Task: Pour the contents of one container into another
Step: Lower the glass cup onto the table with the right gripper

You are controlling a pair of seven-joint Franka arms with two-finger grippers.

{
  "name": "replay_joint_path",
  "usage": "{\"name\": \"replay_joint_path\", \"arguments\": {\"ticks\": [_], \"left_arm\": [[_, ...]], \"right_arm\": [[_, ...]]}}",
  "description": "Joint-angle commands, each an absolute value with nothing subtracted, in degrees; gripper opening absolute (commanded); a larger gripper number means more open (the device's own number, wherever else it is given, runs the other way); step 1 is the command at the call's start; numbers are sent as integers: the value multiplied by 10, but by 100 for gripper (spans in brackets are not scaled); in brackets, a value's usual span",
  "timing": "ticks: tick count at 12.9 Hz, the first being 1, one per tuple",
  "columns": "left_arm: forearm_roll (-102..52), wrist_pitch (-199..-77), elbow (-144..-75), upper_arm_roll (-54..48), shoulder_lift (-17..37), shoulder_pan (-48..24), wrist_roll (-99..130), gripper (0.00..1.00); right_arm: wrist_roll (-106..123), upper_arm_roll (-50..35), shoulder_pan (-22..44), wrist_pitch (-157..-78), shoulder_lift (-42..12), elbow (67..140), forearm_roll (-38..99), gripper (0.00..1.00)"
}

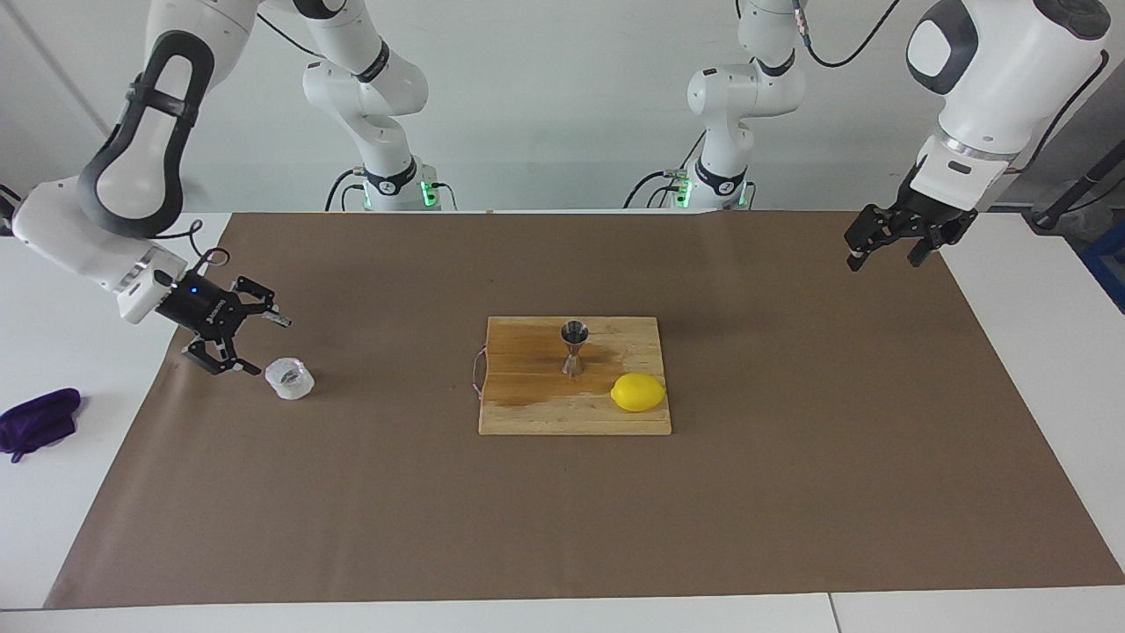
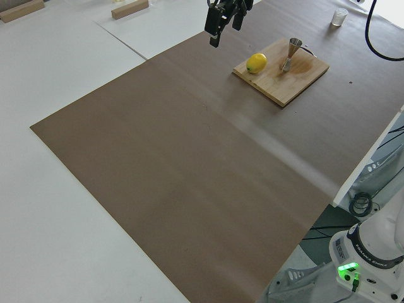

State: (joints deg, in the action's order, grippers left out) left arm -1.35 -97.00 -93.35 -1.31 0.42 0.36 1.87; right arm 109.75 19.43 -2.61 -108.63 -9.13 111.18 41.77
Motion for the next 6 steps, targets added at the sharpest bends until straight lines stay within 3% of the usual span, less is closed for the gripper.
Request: {"name": "replay_joint_path", "arguments": {"ticks": [1,6], "left_arm": [[-3,-967,-941,-12,-4,3,18,100],[-4,-967,-941,-12,-4,3,18,100]], "right_arm": [[938,162,-25,-1108,-61,1100,346,100],[568,73,-25,-1203,-37,1093,160,100]]}}
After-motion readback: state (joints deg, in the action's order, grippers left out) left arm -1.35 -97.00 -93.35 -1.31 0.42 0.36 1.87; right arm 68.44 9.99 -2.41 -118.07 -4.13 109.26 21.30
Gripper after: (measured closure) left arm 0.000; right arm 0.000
